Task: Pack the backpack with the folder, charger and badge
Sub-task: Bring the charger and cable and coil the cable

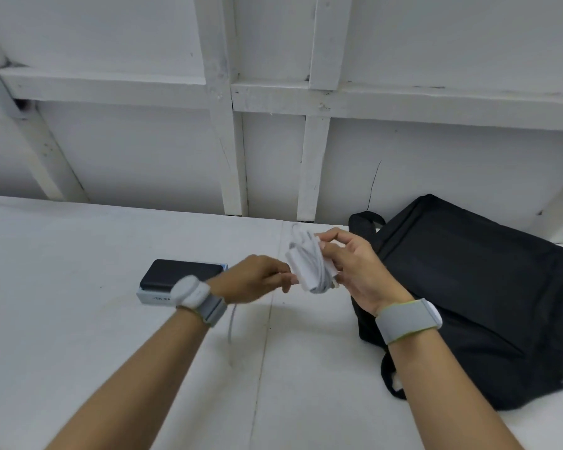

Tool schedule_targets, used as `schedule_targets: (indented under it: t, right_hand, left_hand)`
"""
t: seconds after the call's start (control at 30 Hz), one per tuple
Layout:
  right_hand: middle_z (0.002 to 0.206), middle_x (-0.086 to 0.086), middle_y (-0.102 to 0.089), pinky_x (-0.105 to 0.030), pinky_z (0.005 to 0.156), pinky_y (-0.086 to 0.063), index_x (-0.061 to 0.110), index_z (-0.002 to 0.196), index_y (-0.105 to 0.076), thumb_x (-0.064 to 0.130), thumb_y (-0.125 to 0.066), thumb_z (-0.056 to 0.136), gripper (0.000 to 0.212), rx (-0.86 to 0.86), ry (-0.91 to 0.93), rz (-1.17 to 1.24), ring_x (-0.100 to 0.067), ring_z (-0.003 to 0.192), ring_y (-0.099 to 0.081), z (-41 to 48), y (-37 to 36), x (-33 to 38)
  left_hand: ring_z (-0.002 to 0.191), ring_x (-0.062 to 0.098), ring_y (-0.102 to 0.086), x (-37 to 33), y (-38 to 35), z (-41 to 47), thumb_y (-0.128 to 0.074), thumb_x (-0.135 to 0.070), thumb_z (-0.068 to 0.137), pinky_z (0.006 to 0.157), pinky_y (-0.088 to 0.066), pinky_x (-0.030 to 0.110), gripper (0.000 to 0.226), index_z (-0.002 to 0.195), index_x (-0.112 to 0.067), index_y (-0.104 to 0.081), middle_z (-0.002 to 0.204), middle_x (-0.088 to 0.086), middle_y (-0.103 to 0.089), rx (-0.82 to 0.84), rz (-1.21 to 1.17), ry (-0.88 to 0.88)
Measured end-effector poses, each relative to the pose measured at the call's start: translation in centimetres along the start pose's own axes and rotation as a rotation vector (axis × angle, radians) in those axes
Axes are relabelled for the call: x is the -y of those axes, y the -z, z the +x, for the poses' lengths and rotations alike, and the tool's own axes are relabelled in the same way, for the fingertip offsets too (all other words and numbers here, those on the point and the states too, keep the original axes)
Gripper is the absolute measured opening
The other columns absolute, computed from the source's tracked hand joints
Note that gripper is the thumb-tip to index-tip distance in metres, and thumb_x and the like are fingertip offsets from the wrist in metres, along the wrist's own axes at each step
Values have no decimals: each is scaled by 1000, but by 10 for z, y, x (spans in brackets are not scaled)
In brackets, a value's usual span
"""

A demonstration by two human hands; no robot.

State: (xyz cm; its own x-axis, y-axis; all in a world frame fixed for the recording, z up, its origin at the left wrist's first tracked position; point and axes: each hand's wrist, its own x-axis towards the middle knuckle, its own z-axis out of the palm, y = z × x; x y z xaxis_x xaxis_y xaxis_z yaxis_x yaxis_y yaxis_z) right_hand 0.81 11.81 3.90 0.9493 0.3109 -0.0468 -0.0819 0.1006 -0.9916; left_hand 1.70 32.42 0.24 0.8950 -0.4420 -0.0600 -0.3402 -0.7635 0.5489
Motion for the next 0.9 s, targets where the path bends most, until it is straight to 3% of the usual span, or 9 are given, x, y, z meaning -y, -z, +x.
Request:
schedule_targets:
  t: [0.1, 0.2, 0.27, 0.37, 0.47, 0.6, 0.67, 0.8, 0.9]
  right_hand:
    - [85, -16, -74, -24, 46, -39, 14, 80, -65, 10, -68, 89, 10, 84, -1, -308, -15, 49, -53, 1, -2, -3]
    - [69, 5, -72, -22, 52, -42, 26, 80, -67, 30, -73, 81, 7, 33, 15, -716, -4, 46, -51, 4, -4, -15]
    - [69, 8, -71, -20, 52, -41, 30, 78, -63, 36, -70, 81, 10, -105, 58, -762, -2, 49, -53, 6, -5, -20]
    - [73, 9, -71, -19, 51, -42, 29, 82, -60, 37, -68, 84, 11, -286, 116, -677, -4, 57, -62, 10, -7, -22]
    - [76, 11, -72, -25, 57, -52, 31, 78, -59, 33, -68, 84, 11, -406, 180, -582, -8, 63, -68, 14, -10, -22]
    - [72, 2, -74, -44, 66, -60, 30, 78, -62, 39, -70, 79, 12, -510, 146, -326, -19, 70, -71, 18, -11, -28]
    - [73, -3, -75, -53, 68, -60, 27, 80, -64, 39, -72, 77, 15, -524, 113, -164, -28, 76, -72, 19, -11, -28]
    - [74, -9, -71, -48, 70, -62, 14, 95, -63, 21, -71, 87, 14, -517, 53, 139, -43, 86, -69, 19, -21, -27]
    - [83, -9, -71, -41, 71, -62, 14, 111, -57, 19, -66, 91, 22, -503, 3, 284, -39, 84, -70, 18, -32, -27]
  left_hand:
    - [76, 19, -61, 4, 33, 12, -58, -29, 94, 69, -40, 27, 22, 77, -18, -65, 80, 0, -68, 16, 242, 18]
    - [73, 20, -56, -8, 66, 14, -50, -45, 97, 68, -43, 31, 38, 75, -16, -61, 72, -1, -62, -22, 354, 75]
    - [76, 22, -54, -22, 75, 9, -42, -45, 101, 71, -44, 33, 42, 75, -15, -58, 71, -2, -58, -74, 366, 99]
    - [85, 29, -56, -37, 56, -2, -33, -42, 103, 80, -48, 40, 41, 82, -16, -56, 74, -1, -57, -132, 352, 80]
    - [86, 35, -56, -42, 17, -12, -27, -39, 103, 78, -48, 44, 35, 99, -17, -54, 87, 7, -63, -259, 205, 54]
    - [62, 25, -45, -45, -32, -20, -32, -29, 105, 61, -35, 38, 25, 101, -16, -53, 58, -6, -43, -531, 13, 47]
    - [55, 20, -53, -46, -49, -22, -34, -29, 105, 60, -43, 38, 24, 100, -18, -55, 56, -5, -48, -576, -141, 61]
    - [64, 8, -69, -48, -66, -17, -42, -24, 104, 66, -52, 24, 24, 106, -14, -64, 74, -2, -69, -765, -292, 139]
    - [86, 25, -73, -47, -77, -9, -43, -12, 101, 75, -55, 30, 41, 142, -8, -47, 101, 12, -73, -818, -158, 142]
